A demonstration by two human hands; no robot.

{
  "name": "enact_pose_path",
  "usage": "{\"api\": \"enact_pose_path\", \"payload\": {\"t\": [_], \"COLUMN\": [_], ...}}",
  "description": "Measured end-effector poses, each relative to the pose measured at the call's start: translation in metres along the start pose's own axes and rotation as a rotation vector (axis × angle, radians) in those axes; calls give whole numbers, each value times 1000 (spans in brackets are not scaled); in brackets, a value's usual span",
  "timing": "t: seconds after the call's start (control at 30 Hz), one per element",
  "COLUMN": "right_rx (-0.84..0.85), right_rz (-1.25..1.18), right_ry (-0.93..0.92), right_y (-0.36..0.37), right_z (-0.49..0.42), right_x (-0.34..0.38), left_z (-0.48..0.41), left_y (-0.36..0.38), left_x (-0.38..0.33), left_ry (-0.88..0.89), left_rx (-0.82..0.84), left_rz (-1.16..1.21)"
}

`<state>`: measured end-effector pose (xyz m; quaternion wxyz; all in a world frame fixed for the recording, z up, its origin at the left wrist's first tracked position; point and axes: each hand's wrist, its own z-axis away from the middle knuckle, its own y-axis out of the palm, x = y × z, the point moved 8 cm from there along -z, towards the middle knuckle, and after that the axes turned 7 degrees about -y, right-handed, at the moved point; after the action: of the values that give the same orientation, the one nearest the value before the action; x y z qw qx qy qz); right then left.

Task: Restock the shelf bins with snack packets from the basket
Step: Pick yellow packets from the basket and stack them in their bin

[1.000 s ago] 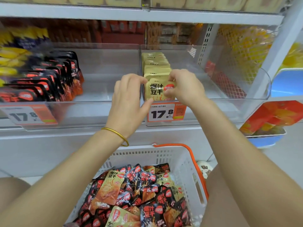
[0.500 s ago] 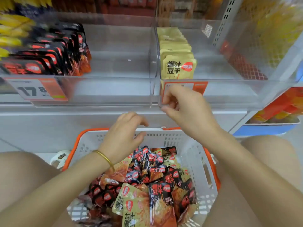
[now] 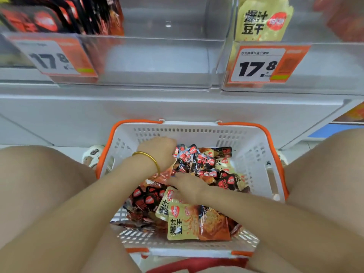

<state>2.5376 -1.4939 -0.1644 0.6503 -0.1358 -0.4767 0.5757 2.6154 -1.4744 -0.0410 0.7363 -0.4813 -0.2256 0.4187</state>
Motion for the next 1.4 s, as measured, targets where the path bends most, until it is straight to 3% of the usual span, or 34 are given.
{"api": "enact_pose_path", "payload": {"t": [0.1,0.43,0.57,0.67,0.8,0.87,0.97,1.1,1.4], "right_rx": [-28,-231,-374,-491,-696,-890,-1206,-1480,-1188], "right_rz": [84,-549,-711,-609,-658,-720,-735,-581,-52], "right_ry": [-28,79,61,36,-55,-98,-154,-146,246], "right_y": [-4,-97,-134,-171,-238,-277,-327,-371,-355], "right_z": [0,43,71,102,160,199,248,289,224], "right_x": [5,-31,-25,-13,-5,-9,-19,-34,-46], "left_z": [1,0,3,13,33,48,58,44,45], "left_y": [2,17,-13,-54,-133,-175,-215,-227,-218], "left_x": [4,-6,-10,-17,-36,-43,-60,-88,-95], "left_ry": [-21,23,41,101,245,331,383,362,340], "left_rx": [7,227,76,-86,-433,-660,-923,-984,-1018], "left_rz": [4,151,315,503,847,988,752,458,274]}}
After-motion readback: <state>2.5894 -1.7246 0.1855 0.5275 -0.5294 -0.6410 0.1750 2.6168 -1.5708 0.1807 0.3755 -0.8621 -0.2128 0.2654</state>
